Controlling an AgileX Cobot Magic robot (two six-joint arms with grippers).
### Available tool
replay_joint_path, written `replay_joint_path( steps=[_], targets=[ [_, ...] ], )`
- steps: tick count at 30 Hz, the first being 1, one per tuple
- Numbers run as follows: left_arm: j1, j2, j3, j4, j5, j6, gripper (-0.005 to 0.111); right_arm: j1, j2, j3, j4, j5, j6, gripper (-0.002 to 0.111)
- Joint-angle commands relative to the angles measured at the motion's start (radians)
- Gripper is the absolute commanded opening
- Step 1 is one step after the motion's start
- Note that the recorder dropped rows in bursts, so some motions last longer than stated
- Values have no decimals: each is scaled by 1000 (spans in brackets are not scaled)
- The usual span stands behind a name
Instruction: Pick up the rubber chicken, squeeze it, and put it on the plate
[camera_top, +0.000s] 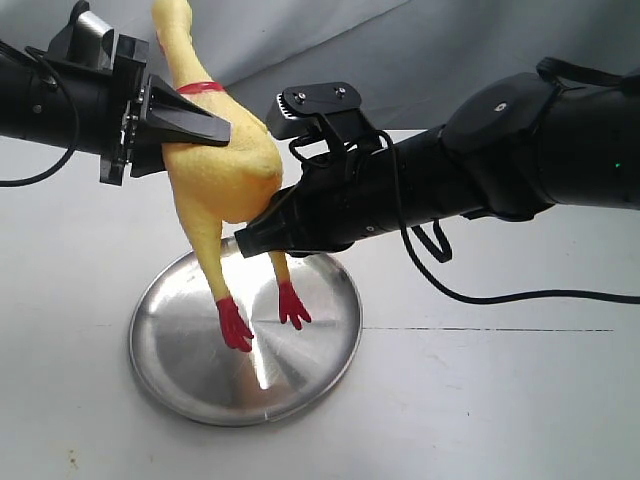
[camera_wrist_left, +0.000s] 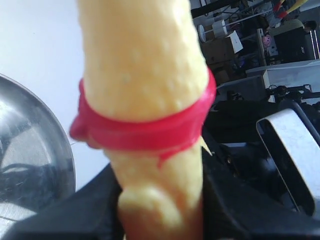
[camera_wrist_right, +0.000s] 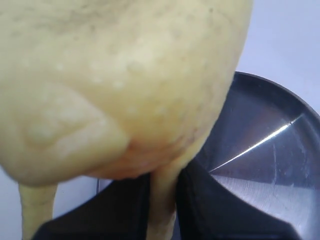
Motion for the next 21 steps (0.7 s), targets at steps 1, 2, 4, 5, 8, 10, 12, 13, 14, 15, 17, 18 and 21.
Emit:
replay_joint_path(
  steps=[1,2,4,5,8,10,12,13,14,15,17,18,21],
  targets=[
    [-2,-10,-4,-25,1,33,56,3,-4,0,-5,9,-6,0],
    [-2,-10,-4,-25,1,33,70,3,-4,0,-5,9,-6,0],
    [-2,-10,-4,-25,1,27,96,3,-4,0,-5,13,-6,0],
    [-2,-10,-4,-25,1,22,105,3,-4,0,-5,13,-6,0],
    [0,-10,-4,-35,1,-2,104,3,-4,0,-5,17,-6,0],
    [2,-10,-4,-48,1,-2,104,3,-4,0,-5,17,-6,0],
    [8,-10,-4,-66,1,-2,104,3,-4,0,-9,19,-6,0],
    [17,-10,-4,-78,1,-2,104,3,-4,0,-10,21,-6,0],
    [24,-10,-4,-88,1,-2,104,3,-4,0,-10,21,-6,0],
    [33,-10,-4,-90,1,-2,104,3,-4,0,-10,21,-6,0],
    [52,-10,-4,-83,1,-7,104,3,-4,0,-10,21,-6,0],
    [63,-10,-4,-63,1,-16,104,3,-4,0,-10,21,-6,0],
    [80,-10,-4,16,1,-48,94,1,-4,0,-10,19,-6,0]
  ],
)
